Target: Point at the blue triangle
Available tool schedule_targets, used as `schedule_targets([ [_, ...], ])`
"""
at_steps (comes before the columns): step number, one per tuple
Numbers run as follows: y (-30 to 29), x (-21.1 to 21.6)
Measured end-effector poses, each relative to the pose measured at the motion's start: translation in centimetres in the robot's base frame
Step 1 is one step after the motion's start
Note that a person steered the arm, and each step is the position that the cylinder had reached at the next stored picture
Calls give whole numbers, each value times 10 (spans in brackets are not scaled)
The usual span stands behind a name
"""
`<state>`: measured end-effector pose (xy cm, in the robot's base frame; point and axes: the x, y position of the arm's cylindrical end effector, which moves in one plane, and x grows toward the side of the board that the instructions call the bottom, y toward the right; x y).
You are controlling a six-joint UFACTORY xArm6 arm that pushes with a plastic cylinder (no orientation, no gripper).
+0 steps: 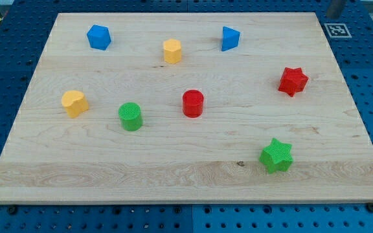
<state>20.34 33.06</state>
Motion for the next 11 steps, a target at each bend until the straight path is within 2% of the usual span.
schedule_targets([
  [3,-91,0],
  [8,-208,1],
  [11,-247,32],
])
